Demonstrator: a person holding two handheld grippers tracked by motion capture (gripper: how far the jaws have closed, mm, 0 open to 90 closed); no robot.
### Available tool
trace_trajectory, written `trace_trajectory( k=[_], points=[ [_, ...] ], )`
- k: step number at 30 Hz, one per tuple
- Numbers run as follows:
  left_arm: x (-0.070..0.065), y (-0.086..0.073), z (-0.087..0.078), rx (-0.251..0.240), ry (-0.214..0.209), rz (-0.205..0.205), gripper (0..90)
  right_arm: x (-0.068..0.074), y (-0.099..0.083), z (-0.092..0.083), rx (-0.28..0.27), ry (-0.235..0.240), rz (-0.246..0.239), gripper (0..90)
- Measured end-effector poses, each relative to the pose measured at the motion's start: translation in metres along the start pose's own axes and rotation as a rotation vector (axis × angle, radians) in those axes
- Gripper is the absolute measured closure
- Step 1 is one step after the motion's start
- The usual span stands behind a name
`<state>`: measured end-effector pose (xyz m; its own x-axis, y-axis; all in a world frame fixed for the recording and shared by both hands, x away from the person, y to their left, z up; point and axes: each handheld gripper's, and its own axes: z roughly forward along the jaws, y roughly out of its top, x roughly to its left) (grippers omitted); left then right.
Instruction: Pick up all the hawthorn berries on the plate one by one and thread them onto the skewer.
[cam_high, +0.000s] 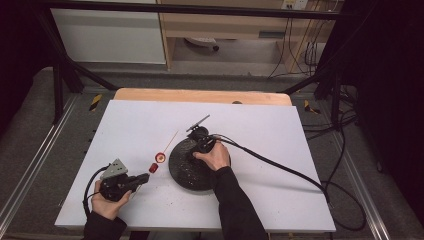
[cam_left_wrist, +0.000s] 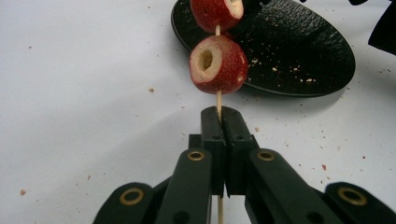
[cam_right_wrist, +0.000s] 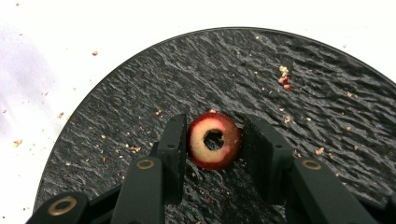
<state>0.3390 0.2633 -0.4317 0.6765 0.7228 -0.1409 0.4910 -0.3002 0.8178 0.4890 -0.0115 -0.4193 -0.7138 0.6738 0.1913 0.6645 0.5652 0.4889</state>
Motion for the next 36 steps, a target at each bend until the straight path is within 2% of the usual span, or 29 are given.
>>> trace_trajectory(
  k=[6,11,16,24,36],
  points=[
    [-0.001,0.001,0.000,-0.001,-0.001,0.006,88.3,0.000,0.001,-0.002,-0.002,0.003,0.029,62.5],
    [-0.002,0.001,-0.001,-0.008,-0.001,0.007,88.2,0.001,0.002,-0.012,-0.024,0.014,0.045,62.6],
    [-0.004,0.002,-0.001,-0.011,-0.004,0.012,88.3,0.002,0.002,-0.021,-0.020,0.006,0.063,62.6],
    [-0.006,0.002,-0.001,-0.014,-0.004,0.017,88.3,0.005,-0.001,-0.036,-0.024,-0.010,0.061,62.7],
    [-0.012,0.004,0.000,-0.014,-0.011,0.036,88.3,0.003,-0.020,-0.057,-0.092,0.018,0.091,62.7]
  ],
)
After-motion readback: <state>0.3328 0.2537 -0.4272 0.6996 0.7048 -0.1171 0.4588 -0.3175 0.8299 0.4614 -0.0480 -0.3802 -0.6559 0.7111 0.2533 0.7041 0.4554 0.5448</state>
